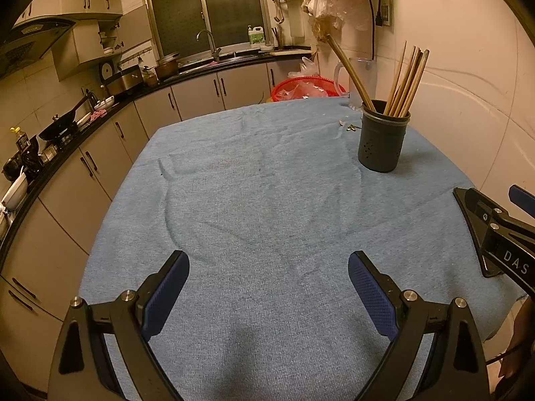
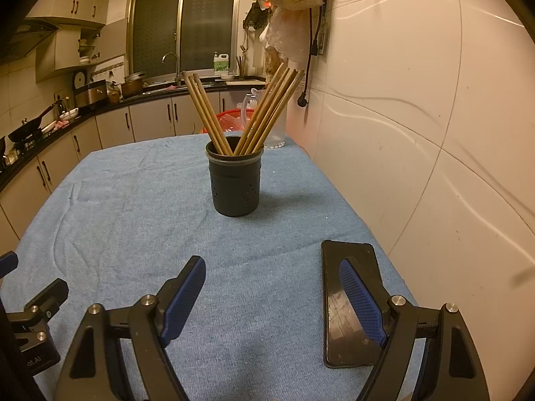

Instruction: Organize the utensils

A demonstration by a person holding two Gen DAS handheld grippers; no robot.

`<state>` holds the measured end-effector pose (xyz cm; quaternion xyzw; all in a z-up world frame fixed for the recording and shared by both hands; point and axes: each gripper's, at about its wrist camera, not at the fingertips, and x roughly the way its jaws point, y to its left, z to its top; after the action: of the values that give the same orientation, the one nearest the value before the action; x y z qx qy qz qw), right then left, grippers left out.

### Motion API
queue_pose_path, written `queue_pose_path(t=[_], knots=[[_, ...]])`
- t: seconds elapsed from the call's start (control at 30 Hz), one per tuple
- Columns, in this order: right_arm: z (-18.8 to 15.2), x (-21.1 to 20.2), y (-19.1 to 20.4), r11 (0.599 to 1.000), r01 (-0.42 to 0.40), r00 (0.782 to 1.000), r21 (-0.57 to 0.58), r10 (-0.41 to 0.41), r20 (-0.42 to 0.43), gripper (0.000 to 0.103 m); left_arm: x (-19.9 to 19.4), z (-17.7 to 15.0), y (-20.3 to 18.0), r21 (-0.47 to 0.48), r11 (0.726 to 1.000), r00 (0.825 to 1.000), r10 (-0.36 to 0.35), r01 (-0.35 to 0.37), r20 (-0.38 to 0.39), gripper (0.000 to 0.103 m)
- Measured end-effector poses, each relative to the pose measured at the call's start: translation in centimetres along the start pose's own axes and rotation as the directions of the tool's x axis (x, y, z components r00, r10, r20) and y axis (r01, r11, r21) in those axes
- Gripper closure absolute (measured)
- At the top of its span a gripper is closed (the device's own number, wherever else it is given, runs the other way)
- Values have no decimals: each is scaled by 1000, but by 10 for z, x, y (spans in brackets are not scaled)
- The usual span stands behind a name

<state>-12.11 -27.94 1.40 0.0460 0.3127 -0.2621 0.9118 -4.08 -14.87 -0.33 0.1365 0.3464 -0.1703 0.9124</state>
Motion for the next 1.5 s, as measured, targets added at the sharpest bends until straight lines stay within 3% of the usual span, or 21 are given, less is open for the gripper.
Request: queue_pose_path(t=[1.5], knots=[[1, -45, 1, 1000, -6, 996, -11, 7, 87, 18, -45, -6, 14, -25, 1000, 996, -12, 14, 90, 7]])
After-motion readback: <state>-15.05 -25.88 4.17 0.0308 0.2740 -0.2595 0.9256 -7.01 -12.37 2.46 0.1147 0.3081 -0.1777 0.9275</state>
